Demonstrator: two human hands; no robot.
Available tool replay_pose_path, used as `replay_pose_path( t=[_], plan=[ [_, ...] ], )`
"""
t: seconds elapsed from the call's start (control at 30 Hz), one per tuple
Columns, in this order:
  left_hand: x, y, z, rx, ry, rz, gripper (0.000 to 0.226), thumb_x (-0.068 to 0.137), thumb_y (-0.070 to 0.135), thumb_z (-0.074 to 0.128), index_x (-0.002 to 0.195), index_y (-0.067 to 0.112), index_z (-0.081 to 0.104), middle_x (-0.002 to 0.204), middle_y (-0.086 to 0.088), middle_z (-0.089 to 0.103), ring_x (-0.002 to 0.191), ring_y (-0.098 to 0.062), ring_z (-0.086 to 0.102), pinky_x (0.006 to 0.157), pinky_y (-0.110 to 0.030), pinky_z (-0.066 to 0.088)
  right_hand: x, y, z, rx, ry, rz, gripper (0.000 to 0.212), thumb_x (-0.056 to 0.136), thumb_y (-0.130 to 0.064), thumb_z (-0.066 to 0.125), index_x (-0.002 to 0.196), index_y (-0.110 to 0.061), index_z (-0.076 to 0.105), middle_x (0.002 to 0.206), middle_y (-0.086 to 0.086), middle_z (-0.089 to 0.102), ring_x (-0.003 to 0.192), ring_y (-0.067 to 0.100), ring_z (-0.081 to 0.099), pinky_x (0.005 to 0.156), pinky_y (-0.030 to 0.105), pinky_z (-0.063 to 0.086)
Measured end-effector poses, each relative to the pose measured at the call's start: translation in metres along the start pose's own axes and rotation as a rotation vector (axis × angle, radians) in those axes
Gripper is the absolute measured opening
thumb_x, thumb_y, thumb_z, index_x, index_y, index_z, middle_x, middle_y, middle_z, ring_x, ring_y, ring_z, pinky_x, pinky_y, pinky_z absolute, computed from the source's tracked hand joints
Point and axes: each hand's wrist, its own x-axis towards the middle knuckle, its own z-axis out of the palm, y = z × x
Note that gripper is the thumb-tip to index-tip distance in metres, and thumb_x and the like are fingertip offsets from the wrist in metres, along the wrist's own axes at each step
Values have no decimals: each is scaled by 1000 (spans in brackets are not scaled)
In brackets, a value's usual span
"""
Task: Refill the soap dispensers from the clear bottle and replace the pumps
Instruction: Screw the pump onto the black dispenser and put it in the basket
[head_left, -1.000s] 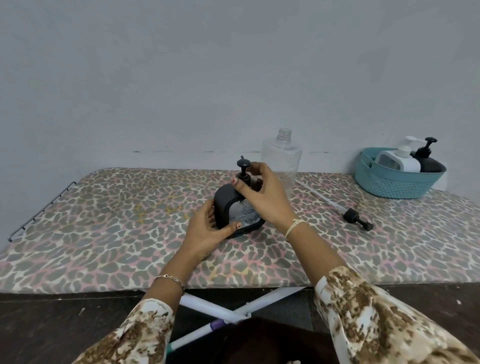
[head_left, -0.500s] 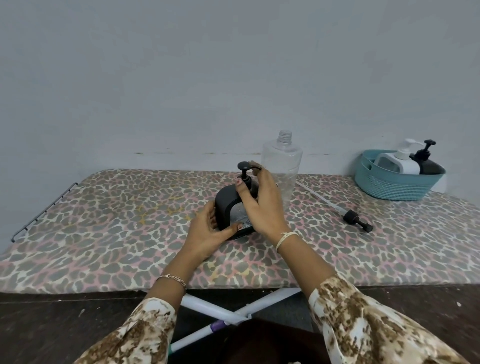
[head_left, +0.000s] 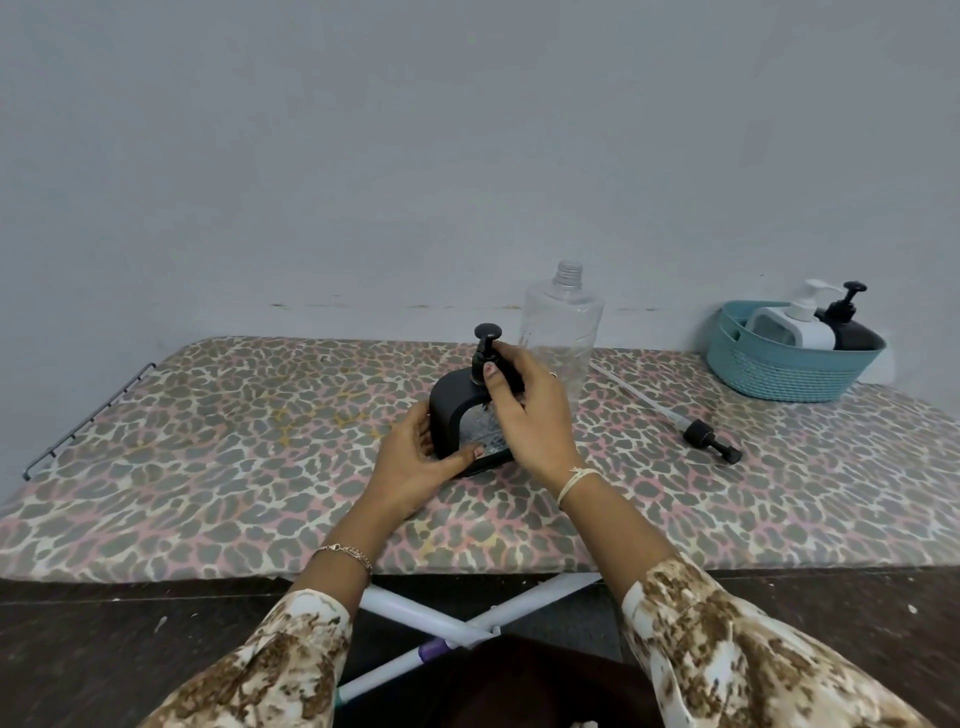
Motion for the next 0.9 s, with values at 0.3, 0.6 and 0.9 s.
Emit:
replay_pose_path(
  t=[0.3, 0.6, 0.9],
  plan=[
    [1, -2, -1, -4, -3, -7, 68, 70, 20, 85, 129, 18, 51, 122, 2, 64, 115, -11, 60, 101, -39, 50, 8, -1, 5, -75, -41, 54, 40, 86, -54, 53, 119, -31, 53, 115, -15, 59, 116, 16, 53, 103, 48, 38],
    [0, -3, -1, 13, 0, -16, 70, 68, 26, 87, 128, 17, 52, 121, 1, 64, 115, -12, 60, 101, -41, 49, 14, -10, 4, -143, 79, 155, 32, 71, -61, 62, 90, -36, 53, 85, -24, 59, 98, 11, 60, 99, 46, 40],
    [1, -4, -2, 17, -2, -31, 69, 66, 28, 88, 125, 20, 53, 121, 3, 64, 115, -11, 60, 101, -41, 49, 12, -2, 3, -75, 117, 144, 25, 70, -57, 67, 86, -39, 58, 85, -24, 64, 97, 6, 62, 100, 49, 35]
  ],
)
